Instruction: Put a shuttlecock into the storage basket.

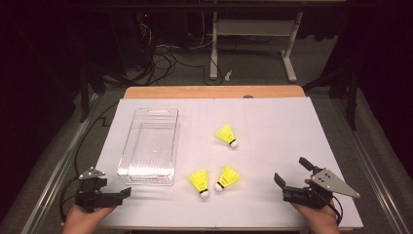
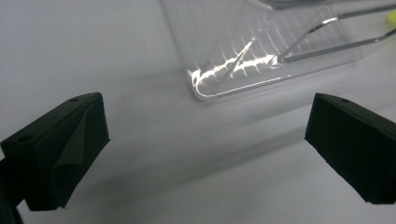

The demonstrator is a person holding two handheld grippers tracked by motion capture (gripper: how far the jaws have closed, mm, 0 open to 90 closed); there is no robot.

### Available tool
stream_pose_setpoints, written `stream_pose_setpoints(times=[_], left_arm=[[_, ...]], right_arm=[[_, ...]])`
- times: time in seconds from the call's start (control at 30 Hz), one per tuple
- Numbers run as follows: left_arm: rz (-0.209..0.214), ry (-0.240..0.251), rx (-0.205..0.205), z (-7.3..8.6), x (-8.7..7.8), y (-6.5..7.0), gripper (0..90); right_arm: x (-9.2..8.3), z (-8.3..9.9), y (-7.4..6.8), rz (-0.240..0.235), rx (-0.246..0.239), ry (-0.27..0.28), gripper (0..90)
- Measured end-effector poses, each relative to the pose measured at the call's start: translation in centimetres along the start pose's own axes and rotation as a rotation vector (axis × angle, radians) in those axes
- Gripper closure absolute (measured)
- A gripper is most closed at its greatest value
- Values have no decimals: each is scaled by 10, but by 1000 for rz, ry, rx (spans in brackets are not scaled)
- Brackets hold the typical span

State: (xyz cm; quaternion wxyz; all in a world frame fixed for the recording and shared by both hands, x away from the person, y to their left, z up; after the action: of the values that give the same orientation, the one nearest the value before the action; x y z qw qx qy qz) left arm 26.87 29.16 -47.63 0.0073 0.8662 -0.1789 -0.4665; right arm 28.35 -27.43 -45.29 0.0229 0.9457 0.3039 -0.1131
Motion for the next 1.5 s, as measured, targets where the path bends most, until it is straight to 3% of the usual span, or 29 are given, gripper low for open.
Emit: stream_pose_setpoints(times=[0.2, 0.33, 0.43, 0.6, 0.7, 0.97, 1.13, 1.4, 1.5], left_arm=[[3, -64, 6, -7, 3, 5, 6], [16, -120, -13, -8, 7, 5, 6], [-2, -175, 8, -8, 9, 9, 8], [18, -232, 6, -12, 10, 17, 8], [-5, -281, 40, -15, 10, 19, 7], [4, -373, 82, -23, 8, 28, 7], [-19, -475, 132, -22, 13, 28, 6], [-30, -565, 141, -23, 16, 26, 6], [-23, -612, 173, -24, 15, 29, 9]], right_arm=[[-1, 0, 1, 0, 6, 3, 8], [-2, -1, 0, -4, 2, 10, 8], [-3, -1, 2, -3, 7, 11, 8], [-3, -1, 3, 2, 10, 11, 8], [-2, -1, 2, -2, 10, 8, 8], [-1, 0, 1, -10, 4, 2, 8], [-2, 0, 2, -10, 6, 4, 8], [-3, 0, 2, -9, 6, 6, 8], [-4, 0, 2, -9, 6, 5, 8]])
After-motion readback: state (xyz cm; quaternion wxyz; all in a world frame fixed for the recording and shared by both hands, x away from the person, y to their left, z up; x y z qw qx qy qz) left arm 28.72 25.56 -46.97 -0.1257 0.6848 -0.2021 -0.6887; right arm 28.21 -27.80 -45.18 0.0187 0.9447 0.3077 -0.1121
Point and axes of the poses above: each handheld gripper's, and its own axes: x roughly forward along the jaws, z roughly out of its underside, y roughly to its right, the point moved 3 cm from there along x, roughly forward along the jaws, and after that the axes turned 5 degrees about -z, right-handed, at the moved point
